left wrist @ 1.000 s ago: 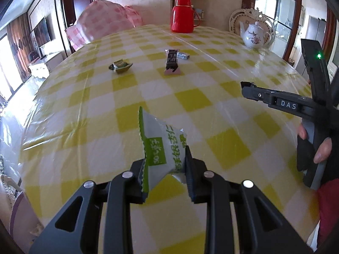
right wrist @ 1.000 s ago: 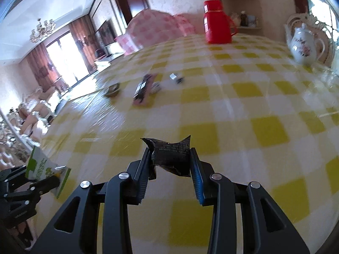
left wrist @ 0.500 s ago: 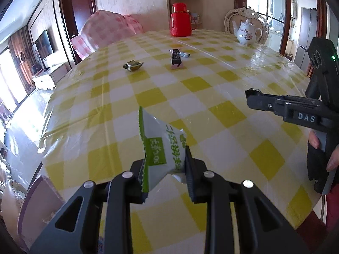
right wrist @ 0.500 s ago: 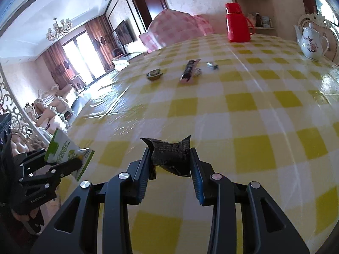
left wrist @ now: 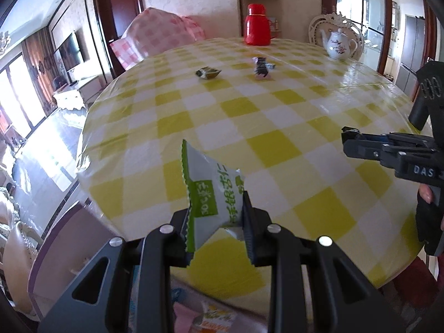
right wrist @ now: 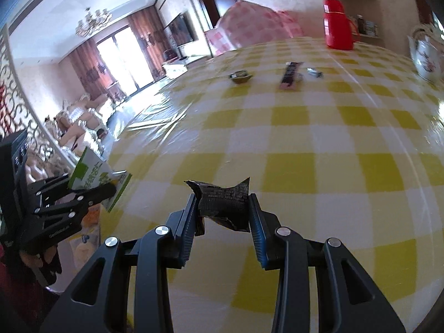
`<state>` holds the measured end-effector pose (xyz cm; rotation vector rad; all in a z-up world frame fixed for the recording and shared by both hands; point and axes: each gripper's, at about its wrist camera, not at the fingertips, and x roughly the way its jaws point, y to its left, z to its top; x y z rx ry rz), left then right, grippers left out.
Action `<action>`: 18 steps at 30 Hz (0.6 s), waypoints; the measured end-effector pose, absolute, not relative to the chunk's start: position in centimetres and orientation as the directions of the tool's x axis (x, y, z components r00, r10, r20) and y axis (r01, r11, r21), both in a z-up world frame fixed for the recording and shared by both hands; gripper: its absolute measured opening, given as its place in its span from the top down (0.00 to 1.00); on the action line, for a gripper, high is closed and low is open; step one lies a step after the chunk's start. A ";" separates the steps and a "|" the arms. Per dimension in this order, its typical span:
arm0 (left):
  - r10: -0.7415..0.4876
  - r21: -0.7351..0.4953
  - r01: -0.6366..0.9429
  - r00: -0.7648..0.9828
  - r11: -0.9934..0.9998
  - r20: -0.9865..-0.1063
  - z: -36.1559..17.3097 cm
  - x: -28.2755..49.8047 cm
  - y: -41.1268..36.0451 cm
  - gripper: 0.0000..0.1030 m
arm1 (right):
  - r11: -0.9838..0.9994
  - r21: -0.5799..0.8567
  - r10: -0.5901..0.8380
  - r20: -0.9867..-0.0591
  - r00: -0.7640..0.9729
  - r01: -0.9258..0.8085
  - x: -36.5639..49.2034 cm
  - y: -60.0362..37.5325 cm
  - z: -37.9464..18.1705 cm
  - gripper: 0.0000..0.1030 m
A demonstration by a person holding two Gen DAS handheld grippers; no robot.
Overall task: Organize snacks
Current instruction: 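Carry both held packets from the table over the purple box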
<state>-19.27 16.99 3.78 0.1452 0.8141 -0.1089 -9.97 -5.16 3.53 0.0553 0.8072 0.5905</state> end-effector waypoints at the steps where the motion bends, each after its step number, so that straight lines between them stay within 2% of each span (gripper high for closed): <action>1: -0.036 0.089 0.148 0.681 0.985 -0.731 3.7 -19.4 17.3 0.72 | 0.831 0.260 0.523 -0.666 0.532 -0.491 -10.3 -4.4 3.6 0.65; 12: 0.029 0.120 0.086 0.682 0.989 -0.730 3.7 -21.9 22.4 0.72 | 0.738 0.191 0.575 -0.679 0.456 -0.647 -14.0 3.7 4.5 0.65; 18: 0.106 0.184 0.050 0.656 0.982 -0.747 3.3 -23.5 25.8 0.72 | 0.651 0.155 0.610 -0.690 0.390 -0.743 -16.4 8.9 4.7 0.65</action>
